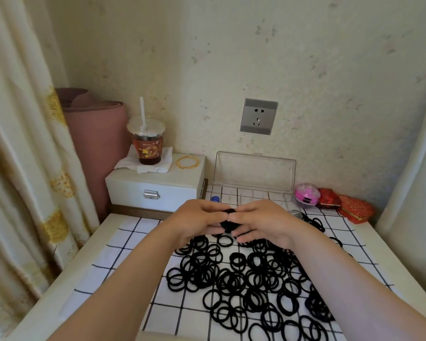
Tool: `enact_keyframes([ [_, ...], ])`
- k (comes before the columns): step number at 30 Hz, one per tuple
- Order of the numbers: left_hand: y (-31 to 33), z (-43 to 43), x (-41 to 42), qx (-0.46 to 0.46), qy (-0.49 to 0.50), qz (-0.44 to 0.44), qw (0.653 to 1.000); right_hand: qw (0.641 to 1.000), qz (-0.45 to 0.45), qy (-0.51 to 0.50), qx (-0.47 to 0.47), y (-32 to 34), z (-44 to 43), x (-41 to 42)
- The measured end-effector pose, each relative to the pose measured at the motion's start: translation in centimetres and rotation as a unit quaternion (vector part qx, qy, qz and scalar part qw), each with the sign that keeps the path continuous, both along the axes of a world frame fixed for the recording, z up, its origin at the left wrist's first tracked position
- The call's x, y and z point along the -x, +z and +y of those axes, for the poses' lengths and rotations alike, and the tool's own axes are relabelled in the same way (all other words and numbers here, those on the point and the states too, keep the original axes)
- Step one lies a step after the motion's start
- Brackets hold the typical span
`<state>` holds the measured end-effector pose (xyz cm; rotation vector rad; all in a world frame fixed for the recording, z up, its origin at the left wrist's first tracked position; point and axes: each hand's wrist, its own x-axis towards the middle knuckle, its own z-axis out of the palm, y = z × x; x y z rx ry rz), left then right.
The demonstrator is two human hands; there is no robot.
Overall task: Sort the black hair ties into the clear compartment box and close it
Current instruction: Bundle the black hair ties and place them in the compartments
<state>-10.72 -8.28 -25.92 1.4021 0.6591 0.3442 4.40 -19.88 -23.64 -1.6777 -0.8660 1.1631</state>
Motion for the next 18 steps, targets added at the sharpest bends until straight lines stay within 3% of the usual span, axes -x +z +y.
enact_keyframes([
  [4, -0.1, 0.1, -0.1, -0.066, 0.038, 0.009, 0.997, 0.998, 0.028, -0.049, 0.001, -0.3, 0.6, 0.3],
  [6, -0.3, 0.3, -0.4, -0.167, 0.071, 0.027, 0.983, 0.995, 0.016, -0.097, -0.014, 0.0, 1.1, 0.1],
  [9, -0.5, 0.4, -0.8, -0.277, 0.112, 0.052, 0.953, 0.984, -0.055, -0.169, -0.035, 0.2, 2.8, -0.4],
  [12, -0.8, 0.4, -0.9, -0.346, 0.092, 0.079, 0.931, 0.97, -0.12, -0.208, -0.03, -0.1, 5.3, -0.4],
  [15, -1.5, 0.6, -0.9, -0.351, 0.06, 0.095, 0.93, 0.955, -0.22, -0.197, -0.001, -1.1, 7.8, -0.5],
  [18, -2.3, 0.9, -1.0, -0.334, 0.034, 0.114, 0.935, 0.915, -0.368, -0.156, 0.049, -2.0, 9.5, -0.6],
])
